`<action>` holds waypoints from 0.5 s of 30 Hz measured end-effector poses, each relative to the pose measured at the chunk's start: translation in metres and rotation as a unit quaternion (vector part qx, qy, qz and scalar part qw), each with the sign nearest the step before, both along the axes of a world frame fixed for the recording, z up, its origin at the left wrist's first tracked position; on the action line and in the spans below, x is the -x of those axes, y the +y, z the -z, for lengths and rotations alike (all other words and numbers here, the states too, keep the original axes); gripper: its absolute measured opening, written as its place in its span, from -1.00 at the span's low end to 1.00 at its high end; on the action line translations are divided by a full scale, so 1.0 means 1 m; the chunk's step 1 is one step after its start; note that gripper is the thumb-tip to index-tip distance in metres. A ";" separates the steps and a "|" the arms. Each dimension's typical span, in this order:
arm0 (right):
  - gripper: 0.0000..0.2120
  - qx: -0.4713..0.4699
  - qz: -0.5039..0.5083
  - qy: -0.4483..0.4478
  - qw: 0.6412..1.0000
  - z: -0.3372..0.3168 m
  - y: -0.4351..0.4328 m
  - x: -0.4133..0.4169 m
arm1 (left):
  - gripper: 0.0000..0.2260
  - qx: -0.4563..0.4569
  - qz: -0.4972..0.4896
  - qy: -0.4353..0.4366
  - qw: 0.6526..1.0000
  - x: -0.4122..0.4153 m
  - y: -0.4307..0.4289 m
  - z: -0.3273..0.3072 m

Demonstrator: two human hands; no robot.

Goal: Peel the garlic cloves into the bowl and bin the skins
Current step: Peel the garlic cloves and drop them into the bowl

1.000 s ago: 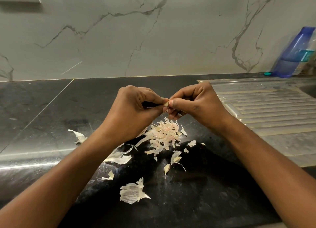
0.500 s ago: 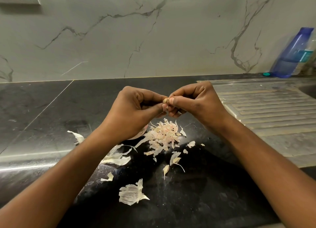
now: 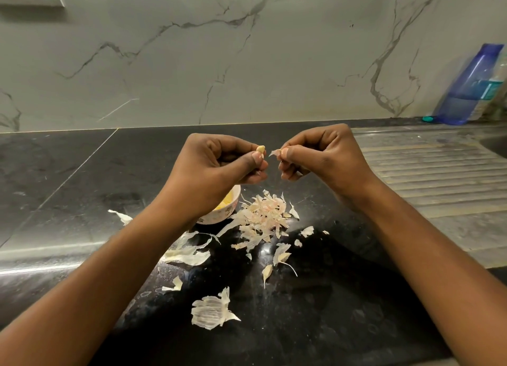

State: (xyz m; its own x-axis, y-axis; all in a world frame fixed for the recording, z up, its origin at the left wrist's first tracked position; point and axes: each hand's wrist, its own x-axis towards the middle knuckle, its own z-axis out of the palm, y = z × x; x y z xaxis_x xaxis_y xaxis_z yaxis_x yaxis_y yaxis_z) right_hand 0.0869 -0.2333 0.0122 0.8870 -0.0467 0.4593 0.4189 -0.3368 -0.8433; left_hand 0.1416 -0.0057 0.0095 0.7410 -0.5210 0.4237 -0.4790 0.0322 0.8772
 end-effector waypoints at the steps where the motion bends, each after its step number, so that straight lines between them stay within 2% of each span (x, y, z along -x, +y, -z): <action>1: -0.91 0.003 -0.002 0.003 1.000 0.000 0.000 0.000 | -0.85 -0.005 -0.002 -0.004 1.000 0.000 0.000 0.000; 7: -0.88 0.031 -0.031 0.018 0.999 0.002 0.003 0.001 | -0.83 -0.035 -0.043 -0.052 0.997 0.002 -0.002 0.001; 15: -0.89 0.026 -0.065 0.030 0.997 0.003 0.005 0.001 | -0.85 -0.085 -0.103 -0.184 0.974 0.007 -0.001 0.003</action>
State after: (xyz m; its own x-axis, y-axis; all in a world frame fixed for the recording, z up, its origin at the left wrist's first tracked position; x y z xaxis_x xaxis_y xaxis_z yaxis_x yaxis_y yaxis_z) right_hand 0.0855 -0.2287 0.0089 0.9096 0.0936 0.4048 0.4121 -0.3259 -0.8508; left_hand 0.1343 -0.0065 0.0062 0.6517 -0.4634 0.6005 -0.7427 -0.2289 0.6293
